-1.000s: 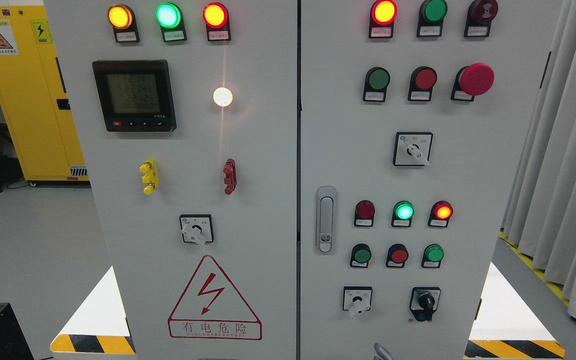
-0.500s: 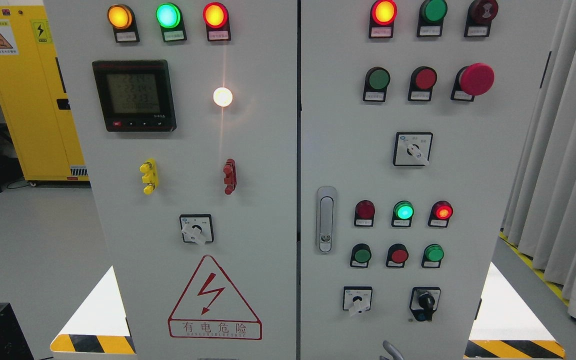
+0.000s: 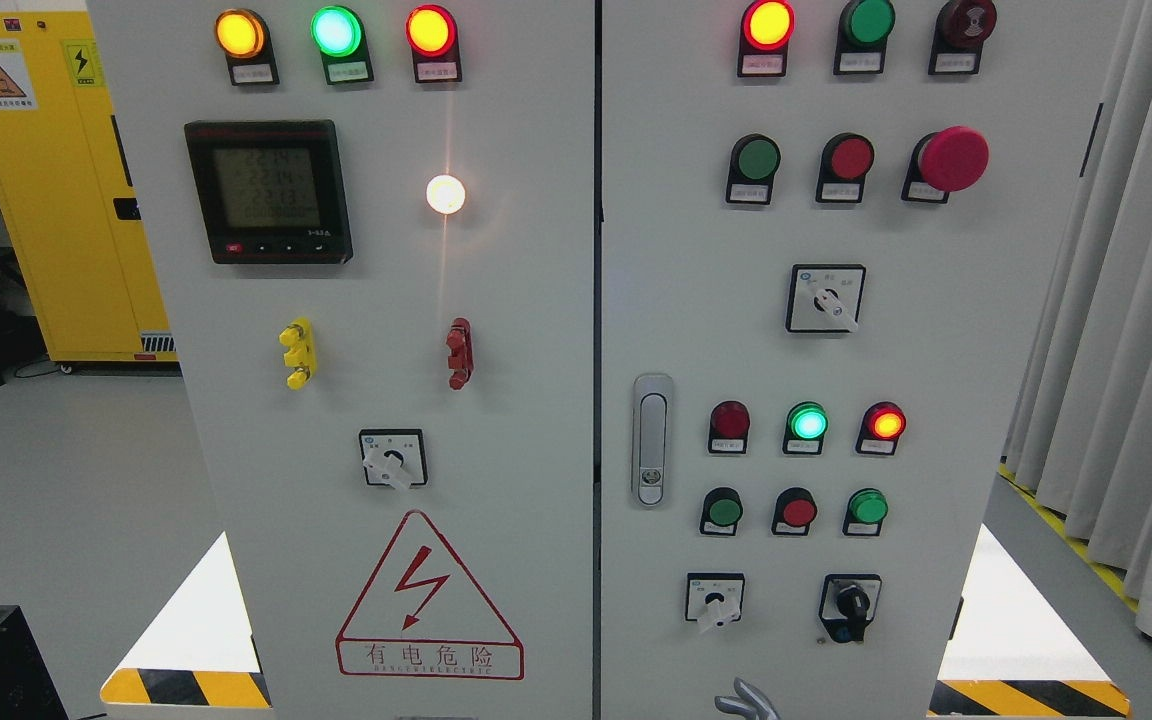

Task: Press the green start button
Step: 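Raise the right hand toward the lower row of round push buttons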

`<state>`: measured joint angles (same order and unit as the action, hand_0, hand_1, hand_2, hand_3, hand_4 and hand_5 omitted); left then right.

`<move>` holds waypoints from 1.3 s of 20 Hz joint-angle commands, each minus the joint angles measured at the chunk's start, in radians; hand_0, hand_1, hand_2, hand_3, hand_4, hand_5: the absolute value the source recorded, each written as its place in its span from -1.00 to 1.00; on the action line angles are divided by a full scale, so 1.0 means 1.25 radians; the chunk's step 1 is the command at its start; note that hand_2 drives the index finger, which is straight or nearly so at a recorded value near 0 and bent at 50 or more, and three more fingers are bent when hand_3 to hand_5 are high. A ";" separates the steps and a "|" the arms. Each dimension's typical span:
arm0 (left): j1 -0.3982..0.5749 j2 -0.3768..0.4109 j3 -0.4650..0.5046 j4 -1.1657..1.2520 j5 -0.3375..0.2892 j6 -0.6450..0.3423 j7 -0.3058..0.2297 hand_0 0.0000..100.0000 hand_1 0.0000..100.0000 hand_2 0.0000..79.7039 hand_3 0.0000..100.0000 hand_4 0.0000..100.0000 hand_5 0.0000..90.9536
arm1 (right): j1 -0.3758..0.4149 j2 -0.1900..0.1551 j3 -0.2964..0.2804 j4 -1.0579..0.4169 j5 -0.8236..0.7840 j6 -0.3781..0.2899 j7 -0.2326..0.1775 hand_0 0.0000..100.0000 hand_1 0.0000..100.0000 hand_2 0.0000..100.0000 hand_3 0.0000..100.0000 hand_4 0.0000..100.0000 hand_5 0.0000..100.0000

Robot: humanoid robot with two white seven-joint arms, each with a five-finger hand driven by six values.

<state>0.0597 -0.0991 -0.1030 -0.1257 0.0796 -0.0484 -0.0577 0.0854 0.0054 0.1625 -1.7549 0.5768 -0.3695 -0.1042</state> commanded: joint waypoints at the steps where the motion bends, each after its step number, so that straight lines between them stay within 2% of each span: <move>1: -0.001 0.001 0.000 0.000 0.000 0.001 -0.002 -0.76 0.11 -1.00 -1.00 -1.00 -1.00 | -0.061 0.019 -0.076 -0.009 0.198 0.002 -0.006 -0.06 0.59 -1.00 0.67 0.88 0.83; 5: 0.000 0.001 -0.001 0.000 0.000 0.001 -0.001 -0.76 0.11 -1.00 -1.00 -1.00 -1.00 | -0.107 0.026 -0.118 -0.004 0.308 0.004 -0.017 0.00 0.61 -1.00 0.76 0.92 0.94; 7: 0.000 0.000 0.000 0.000 0.000 0.001 -0.002 -0.76 0.11 -1.00 -1.00 -1.00 -1.00 | -0.130 0.025 -0.131 -0.002 0.342 0.006 -0.036 -0.03 0.62 -1.00 0.77 0.92 0.98; 9: 0.000 0.001 0.000 0.000 0.000 0.001 -0.002 -0.76 0.11 -1.00 -1.00 -1.00 -1.00 | -0.144 0.026 -0.136 -0.004 0.368 0.011 -0.037 -0.06 0.63 -1.00 0.78 0.90 1.00; 26: 0.000 0.000 -0.001 0.000 0.000 0.001 -0.002 -0.76 0.11 -1.00 -1.00 -1.00 -1.00 | -0.233 0.029 -0.090 0.056 0.399 0.049 -0.030 0.24 0.69 -1.00 0.79 0.90 1.00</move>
<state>0.0593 -0.0991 -0.1030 -0.1258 0.0797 -0.0484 -0.0592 -0.1718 0.0349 0.0328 -1.7264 1.0651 -0.3121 -0.1417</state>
